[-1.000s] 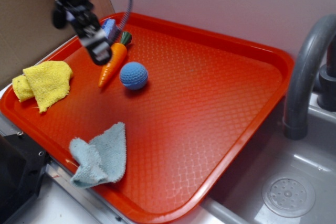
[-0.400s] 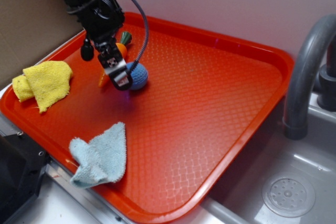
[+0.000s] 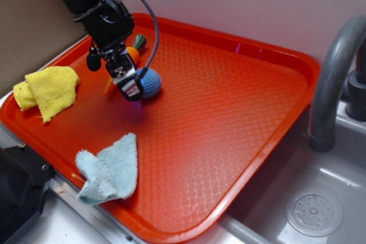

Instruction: Grab the blue ball.

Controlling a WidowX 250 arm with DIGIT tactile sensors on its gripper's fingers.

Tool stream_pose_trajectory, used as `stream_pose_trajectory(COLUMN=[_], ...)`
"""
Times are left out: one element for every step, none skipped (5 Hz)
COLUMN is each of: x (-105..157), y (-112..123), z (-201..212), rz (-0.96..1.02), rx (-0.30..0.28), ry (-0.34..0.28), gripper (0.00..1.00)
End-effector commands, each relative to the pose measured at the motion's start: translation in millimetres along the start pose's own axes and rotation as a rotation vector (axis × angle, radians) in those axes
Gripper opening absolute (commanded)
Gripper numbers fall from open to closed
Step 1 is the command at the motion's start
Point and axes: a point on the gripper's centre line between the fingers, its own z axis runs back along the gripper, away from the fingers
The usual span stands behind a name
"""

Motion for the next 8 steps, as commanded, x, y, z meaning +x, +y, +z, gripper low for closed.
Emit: stream_pose_trajectory(x=[-1.0,-1.0,-0.3,0.0,0.6,0.7,1.0,2.6], y=[7.7,9.1,9.0,8.2,7.0,5.8,3.5,-2.9], z=[1.9,1.7,1.0,0.8,1.6,2.3,3.9,8.5], rz=[-0.031,-0.027,-0.028,-0.029,-0.030,-0.030,-0.024,-0.009], rx=[-0.014,-0.026,-0.026,-0.026,-0.016,-0.017,-0.007,0.019], ry=[-0.064,-0.071,-0.067,-0.060,-0.053,-0.047,-0.043,-0.023], gripper=[0.00,0.00,0.00,0.00,0.00,0.00,0.00,0.00])
